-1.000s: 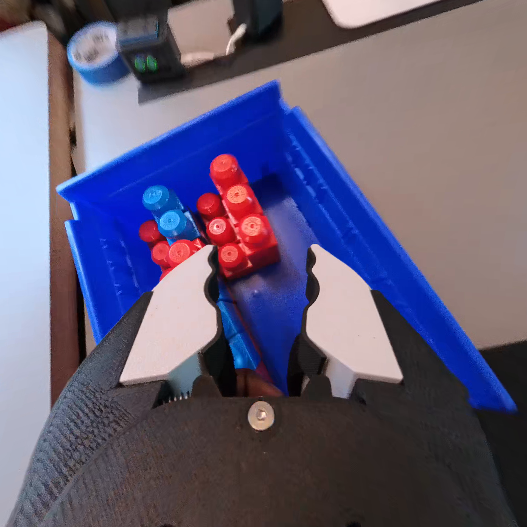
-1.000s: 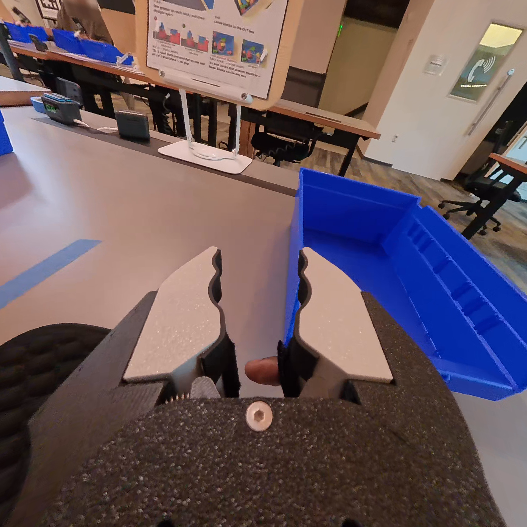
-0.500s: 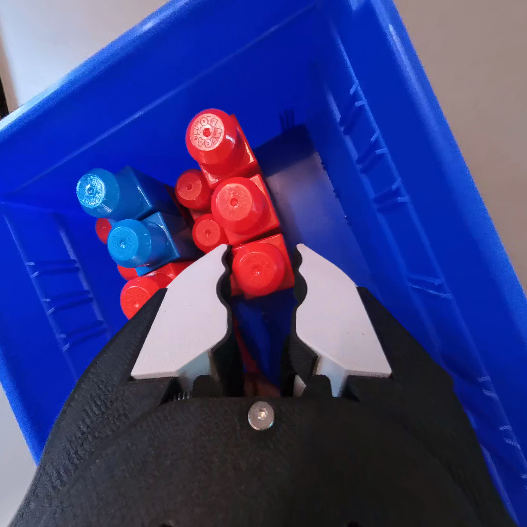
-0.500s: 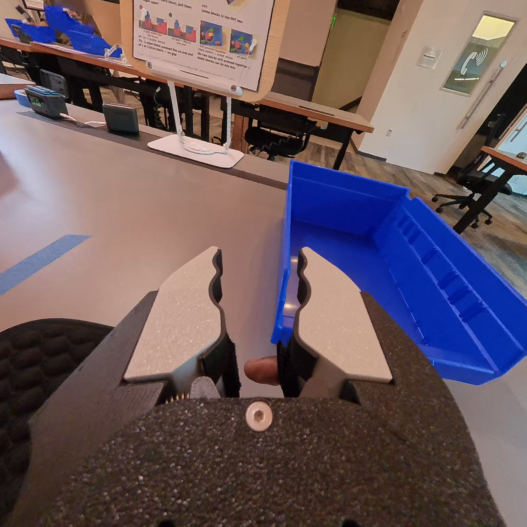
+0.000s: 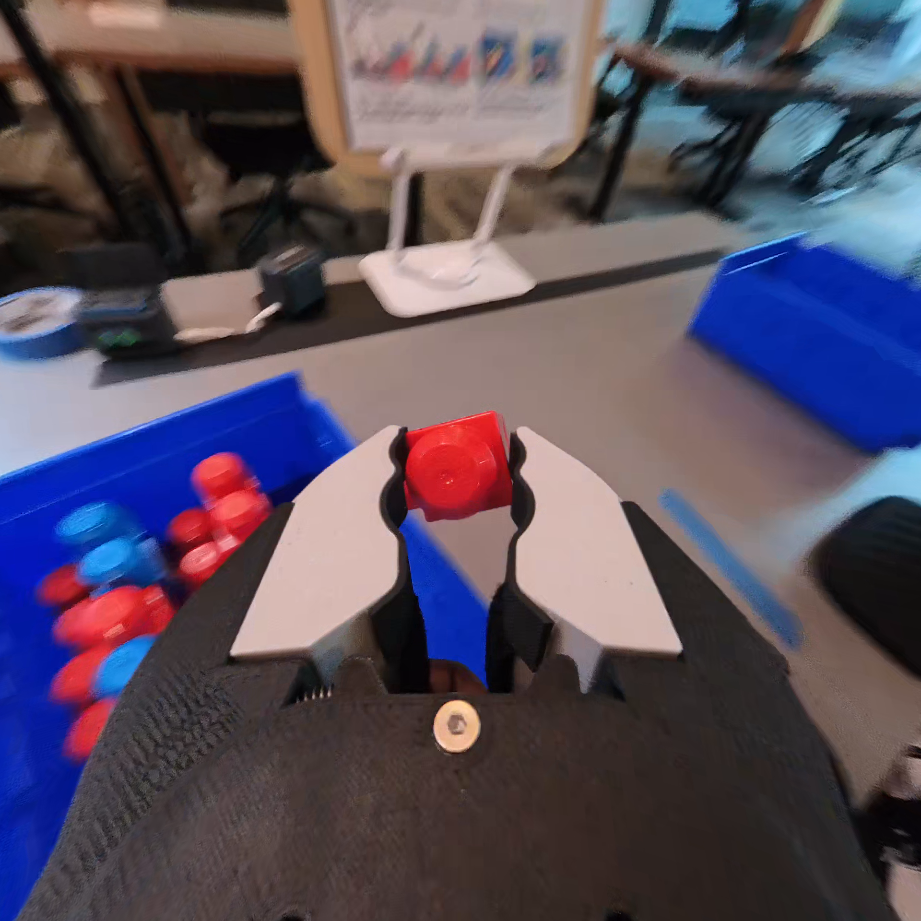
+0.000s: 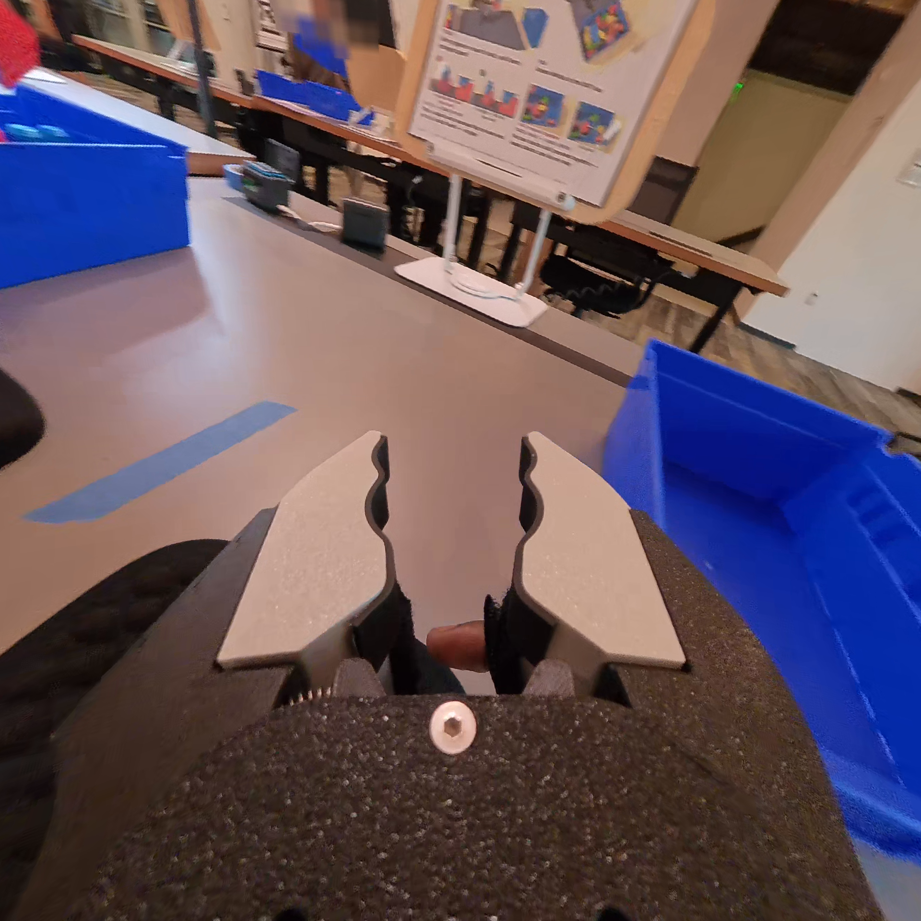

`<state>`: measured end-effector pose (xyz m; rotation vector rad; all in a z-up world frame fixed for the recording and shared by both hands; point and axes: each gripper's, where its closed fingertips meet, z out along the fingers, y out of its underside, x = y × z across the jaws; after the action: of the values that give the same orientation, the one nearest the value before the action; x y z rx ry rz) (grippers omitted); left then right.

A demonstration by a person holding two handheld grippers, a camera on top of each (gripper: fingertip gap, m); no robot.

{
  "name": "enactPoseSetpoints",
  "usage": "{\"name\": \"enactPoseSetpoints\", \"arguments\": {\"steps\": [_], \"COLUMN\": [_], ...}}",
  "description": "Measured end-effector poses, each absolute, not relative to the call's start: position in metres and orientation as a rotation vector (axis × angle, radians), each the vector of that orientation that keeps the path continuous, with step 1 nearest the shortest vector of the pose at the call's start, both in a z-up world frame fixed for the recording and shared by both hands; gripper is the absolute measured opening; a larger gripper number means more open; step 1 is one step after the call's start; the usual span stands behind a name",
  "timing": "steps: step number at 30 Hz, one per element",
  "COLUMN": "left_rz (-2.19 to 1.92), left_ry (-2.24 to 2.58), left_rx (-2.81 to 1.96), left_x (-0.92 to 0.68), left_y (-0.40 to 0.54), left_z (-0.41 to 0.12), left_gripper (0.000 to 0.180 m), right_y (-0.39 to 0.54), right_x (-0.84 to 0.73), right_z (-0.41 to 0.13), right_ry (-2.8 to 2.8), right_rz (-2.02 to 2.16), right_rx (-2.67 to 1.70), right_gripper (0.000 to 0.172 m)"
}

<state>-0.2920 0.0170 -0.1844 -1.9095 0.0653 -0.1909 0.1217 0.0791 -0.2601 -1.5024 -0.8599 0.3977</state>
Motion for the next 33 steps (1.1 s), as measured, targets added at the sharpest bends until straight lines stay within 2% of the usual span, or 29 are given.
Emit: {"name": "enactPoseSetpoints", "arguments": {"steps": [5, 11, 15, 17, 20, 21, 25, 27, 33], "left_rz": [-0.608, -1.175, -1.368, -1.391, -1.428, -1.436, -1.379, -1.302, -0.968], "left_ry": [0.205, 0.254, 0.26, 0.272, 0.277, 0.278, 0.352, 0.468, 0.795], "left_rx": [-1.619, -1.441, -1.407, -1.422, -1.422, -1.421, -1.444, -1.391, -1.371], "left_x": [-0.191, -0.096, -0.064, -0.055, -0.048, -0.047, -0.044, -0.043, -0.032], "left_y": [-0.001, -0.011, -0.011, -0.009, -0.01, -0.01, -0.012, -0.018, -0.035], "left_z": [-0.15, -0.152, -0.159, -0.163, -0.164, -0.164, -0.169, -0.166, -0.184], "left_gripper": [0.038, 0.038, 0.038, 0.038, 0.038, 0.038, 0.041, 0.053, 0.071], "right_y": [0.043, 0.002, -0.016, -0.019, -0.021, -0.02, -0.021, -0.026, -0.027], "right_x": [0.064, 0.0, -0.024, -0.029, -0.033, -0.033, -0.03, -0.027, -0.017], "right_z": [-0.242, -0.197, -0.179, -0.173, -0.174, -0.175, -0.177, -0.18, -0.193], "right_ry": [-1.06, -1.211, -1.251, -1.236, -1.253, -1.258, -1.274, -1.301, -1.331], "right_rz": [0.605, 0.718, 0.697, 0.681, 0.66, 0.653, 0.77, 0.964, 1.532], "right_rx": [-1.3, -0.899, -0.716, -0.682, -0.656, -0.656, -0.695, -0.751, -0.939], "right_gripper": [0.052, 0.058, 0.061, 0.059, 0.048, 0.035, 0.034, 0.034, 0.034]}}
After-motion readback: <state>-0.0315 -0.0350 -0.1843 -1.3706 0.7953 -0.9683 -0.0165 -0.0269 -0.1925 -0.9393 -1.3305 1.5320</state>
